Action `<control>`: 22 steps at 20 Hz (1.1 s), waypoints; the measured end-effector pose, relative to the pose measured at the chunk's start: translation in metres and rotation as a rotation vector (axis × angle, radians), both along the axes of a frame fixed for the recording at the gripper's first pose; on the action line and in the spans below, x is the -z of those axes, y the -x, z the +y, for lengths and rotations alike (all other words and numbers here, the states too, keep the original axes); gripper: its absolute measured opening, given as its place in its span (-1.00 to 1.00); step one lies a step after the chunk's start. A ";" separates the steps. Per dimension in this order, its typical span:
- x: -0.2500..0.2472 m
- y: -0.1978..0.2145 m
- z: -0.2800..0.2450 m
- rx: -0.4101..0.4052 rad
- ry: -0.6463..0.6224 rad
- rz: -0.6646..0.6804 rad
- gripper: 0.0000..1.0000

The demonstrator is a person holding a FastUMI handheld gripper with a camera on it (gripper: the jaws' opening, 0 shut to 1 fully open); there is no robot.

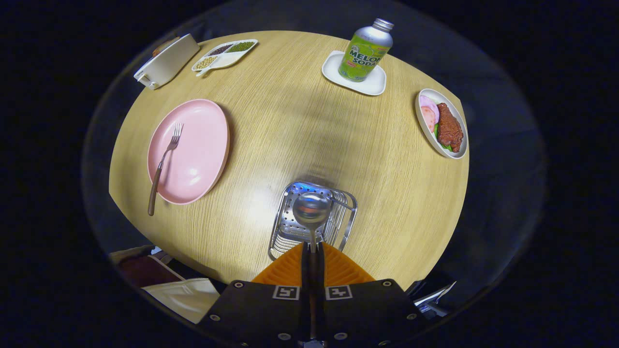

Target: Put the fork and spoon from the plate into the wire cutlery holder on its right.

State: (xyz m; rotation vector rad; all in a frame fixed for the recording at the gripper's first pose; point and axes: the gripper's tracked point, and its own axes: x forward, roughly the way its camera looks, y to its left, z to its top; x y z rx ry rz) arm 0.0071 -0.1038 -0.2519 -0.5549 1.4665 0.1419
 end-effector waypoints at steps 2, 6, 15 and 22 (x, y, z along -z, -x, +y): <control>0.007 0.000 0.000 -0.014 0.012 0.019 -0.90; 0.015 -0.005 0.001 -0.010 0.003 0.016 -0.90; -0.030 -0.015 0.011 -0.024 -0.038 -0.195 -0.36; -0.056 -0.011 0.078 0.004 -0.215 -0.447 0.57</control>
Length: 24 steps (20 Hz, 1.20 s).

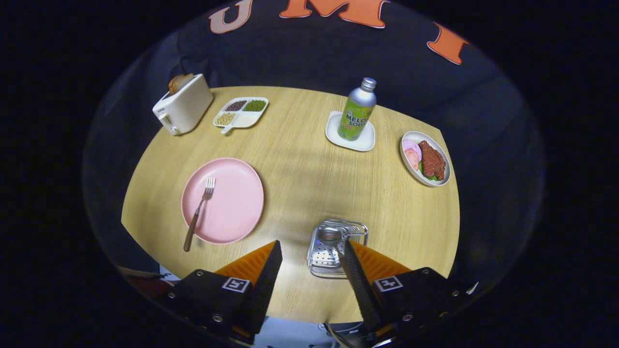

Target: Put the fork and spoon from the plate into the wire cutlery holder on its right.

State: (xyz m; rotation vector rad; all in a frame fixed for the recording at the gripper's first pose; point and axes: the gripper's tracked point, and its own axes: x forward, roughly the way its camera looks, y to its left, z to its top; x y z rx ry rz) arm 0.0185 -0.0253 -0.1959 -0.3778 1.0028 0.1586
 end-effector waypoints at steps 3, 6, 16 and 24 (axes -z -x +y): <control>0.008 0.007 0.042 -0.029 -0.064 -0.056 0.81; 0.021 0.012 0.081 -0.057 -0.107 -0.092 0.88; 0.085 0.019 0.166 -0.087 -0.176 -0.113 0.97; 0.132 0.010 0.187 -0.072 -0.177 -0.137 0.93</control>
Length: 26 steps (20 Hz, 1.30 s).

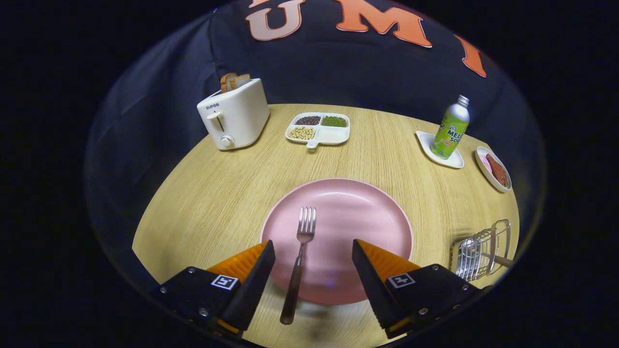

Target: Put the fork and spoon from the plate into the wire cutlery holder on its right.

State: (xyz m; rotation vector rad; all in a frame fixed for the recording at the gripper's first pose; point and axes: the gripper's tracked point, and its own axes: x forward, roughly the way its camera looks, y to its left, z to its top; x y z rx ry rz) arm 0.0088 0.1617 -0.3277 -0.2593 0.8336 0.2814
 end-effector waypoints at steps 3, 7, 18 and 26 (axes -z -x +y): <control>0.016 0.002 0.005 0.000 0.015 0.012 0.65; 0.029 0.004 0.008 -0.013 0.048 0.029 0.20; 0.038 0.009 0.010 -0.015 0.047 0.076 -0.90; 0.008 0.006 0.000 0.006 -0.006 0.079 -0.95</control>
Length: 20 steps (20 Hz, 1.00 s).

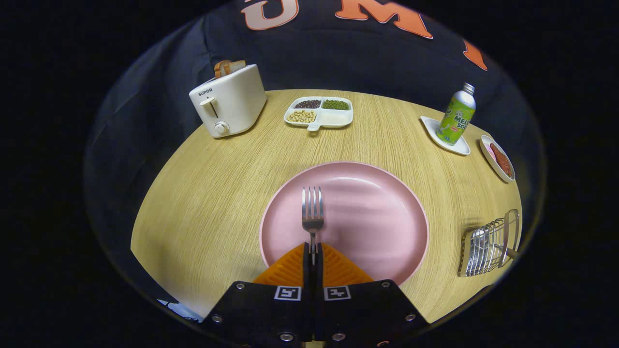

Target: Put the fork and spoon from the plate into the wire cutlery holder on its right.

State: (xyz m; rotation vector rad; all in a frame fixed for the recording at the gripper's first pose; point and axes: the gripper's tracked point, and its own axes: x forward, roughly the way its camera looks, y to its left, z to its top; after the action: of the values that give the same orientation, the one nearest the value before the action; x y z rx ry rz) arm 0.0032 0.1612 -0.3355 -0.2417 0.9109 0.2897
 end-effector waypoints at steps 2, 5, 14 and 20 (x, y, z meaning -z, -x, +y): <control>-0.010 0.000 -0.006 0.006 -0.009 -0.002 -0.94; -0.027 -0.006 -0.020 0.021 0.006 -0.024 -0.94; -0.078 -0.012 -0.057 0.040 0.017 -0.063 -0.94; -0.107 -0.011 -0.098 0.064 0.042 -0.067 -0.94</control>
State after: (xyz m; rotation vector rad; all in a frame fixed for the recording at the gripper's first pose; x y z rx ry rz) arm 0.0140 0.0634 -0.2288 -0.2591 0.8571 0.2020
